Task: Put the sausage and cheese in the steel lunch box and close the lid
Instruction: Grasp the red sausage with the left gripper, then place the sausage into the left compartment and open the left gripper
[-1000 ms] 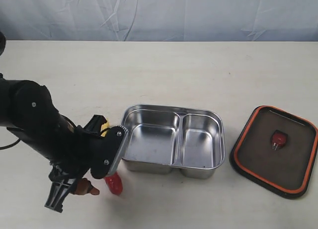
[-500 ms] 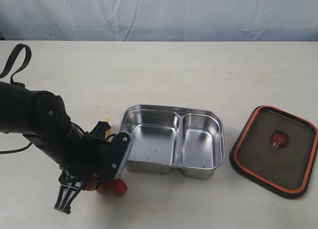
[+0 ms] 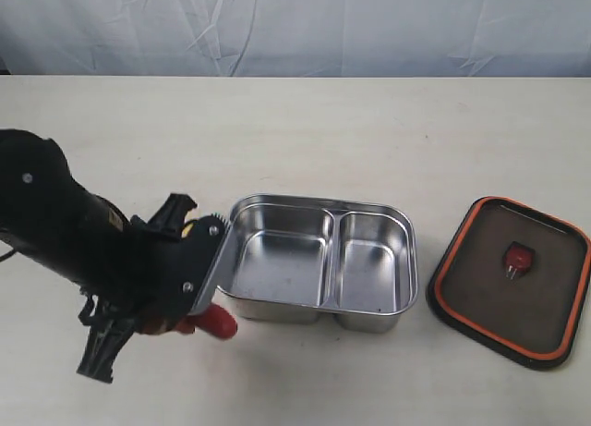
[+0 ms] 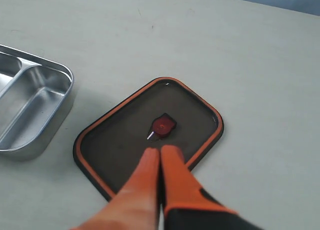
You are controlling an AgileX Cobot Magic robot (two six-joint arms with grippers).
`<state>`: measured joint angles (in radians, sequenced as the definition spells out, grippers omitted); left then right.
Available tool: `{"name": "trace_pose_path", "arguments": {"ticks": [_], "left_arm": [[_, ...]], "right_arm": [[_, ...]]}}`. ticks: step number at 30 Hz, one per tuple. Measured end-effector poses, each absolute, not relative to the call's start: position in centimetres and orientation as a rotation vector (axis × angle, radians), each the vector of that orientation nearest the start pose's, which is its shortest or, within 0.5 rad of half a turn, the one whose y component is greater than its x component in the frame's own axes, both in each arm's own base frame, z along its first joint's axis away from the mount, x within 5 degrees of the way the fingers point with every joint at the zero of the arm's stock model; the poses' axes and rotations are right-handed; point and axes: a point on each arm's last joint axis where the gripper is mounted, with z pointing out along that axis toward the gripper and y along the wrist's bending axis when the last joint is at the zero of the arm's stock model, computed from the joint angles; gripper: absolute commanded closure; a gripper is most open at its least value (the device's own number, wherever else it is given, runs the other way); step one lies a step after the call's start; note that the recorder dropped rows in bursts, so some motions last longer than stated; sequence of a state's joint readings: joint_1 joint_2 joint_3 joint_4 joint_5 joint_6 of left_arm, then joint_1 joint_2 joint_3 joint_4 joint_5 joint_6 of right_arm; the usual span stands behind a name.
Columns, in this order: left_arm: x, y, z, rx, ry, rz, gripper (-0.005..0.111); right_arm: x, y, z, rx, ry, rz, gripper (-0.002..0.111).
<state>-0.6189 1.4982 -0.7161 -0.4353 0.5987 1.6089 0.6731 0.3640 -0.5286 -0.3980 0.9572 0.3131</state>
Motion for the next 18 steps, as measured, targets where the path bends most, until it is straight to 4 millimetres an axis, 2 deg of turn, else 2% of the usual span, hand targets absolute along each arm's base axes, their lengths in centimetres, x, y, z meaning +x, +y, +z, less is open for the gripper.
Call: {"name": "trace_pose_path", "arguments": {"ticks": [5, 9, 12, 18], "left_arm": [[20.7, -17.3, 21.5, -2.967, -2.280, 0.131, 0.107], [22.3, -18.4, 23.1, -2.956, -2.498, 0.122, 0.107], [23.3, -19.1, 23.0, -2.925, -2.548, 0.150, 0.107], [24.7, -20.1, 21.5, -2.876, -2.536, 0.184, 0.107]], "right_arm": [[6.1, 1.2, 29.0, -0.479, 2.145, 0.057, 0.109], [6.1, 1.2, 29.0, -0.479, 2.145, 0.057, 0.109], [6.1, 1.2, 29.0, -0.479, 2.145, 0.057, 0.109], [6.1, 1.2, 29.0, -0.480, 2.144, 0.055, 0.109]]}}
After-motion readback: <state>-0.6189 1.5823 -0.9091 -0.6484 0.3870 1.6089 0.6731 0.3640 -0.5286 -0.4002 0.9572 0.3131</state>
